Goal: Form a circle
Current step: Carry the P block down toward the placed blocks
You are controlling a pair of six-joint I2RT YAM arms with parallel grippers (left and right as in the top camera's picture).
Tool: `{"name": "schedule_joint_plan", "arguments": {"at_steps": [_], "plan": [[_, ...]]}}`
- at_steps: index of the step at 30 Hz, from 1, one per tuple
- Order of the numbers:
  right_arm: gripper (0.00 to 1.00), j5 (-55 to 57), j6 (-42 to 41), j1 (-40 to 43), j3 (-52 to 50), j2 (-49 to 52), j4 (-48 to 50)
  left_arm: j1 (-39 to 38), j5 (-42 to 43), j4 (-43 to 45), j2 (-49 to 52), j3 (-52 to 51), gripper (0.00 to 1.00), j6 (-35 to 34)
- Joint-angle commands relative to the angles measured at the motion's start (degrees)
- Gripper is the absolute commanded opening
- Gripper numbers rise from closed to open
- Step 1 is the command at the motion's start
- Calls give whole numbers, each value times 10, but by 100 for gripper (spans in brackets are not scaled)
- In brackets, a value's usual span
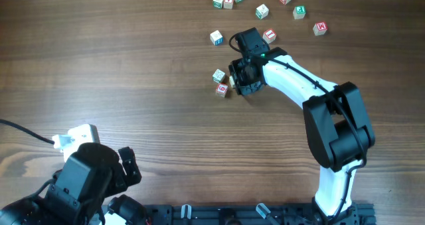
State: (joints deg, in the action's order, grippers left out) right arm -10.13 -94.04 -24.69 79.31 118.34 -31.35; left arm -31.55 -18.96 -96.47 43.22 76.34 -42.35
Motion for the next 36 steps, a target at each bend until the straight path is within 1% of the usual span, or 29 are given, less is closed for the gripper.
{"name": "schedule_joint_plan", "arguments": {"at_steps": [1, 3, 7, 8, 10, 16, 20, 25, 27, 33, 36], "plan": [[57, -2, -4, 0, -2, 12, 1, 3, 1, 0, -1, -1, 100, -7], [62, -2, 1, 5, -2, 11, 3, 3, 1, 0, -1, -1, 100, -7], [63, -3, 11, 23, -2, 10, -8, 3, 1, 0, -1, -1, 100, -7], [61, -3, 12, 28, -2, 10, -11, 3, 1, 0, -1, -1, 100, -7], [55, -5, 26, 31, -2, 10, -8, 3, 1, 0, -1, -1, 100, -7], [54, -16, 28, 31, -2, 10, -5, 3, 1, 0, -1, -1, 100, -7], [54, -16, 54, 30, -2, 10, 7, 3, 1, 0, -1, -1, 100, -7], [46, -15, 54, 30, -2, 10, 7, 3, 1, 0, -1, -1, 100, -7], [46, -16, 55, 30, -2, 10, 7, 3, 1, 0, -1, -1, 100, -7], [54, -16, 70, 30, -2, 10, 7, 3, 1, 0, -1, -1, 100, -7], [55, -16, 71, 30, -2, 11, 7, 3, 1, 0, -1, -1, 100, -7]]}}
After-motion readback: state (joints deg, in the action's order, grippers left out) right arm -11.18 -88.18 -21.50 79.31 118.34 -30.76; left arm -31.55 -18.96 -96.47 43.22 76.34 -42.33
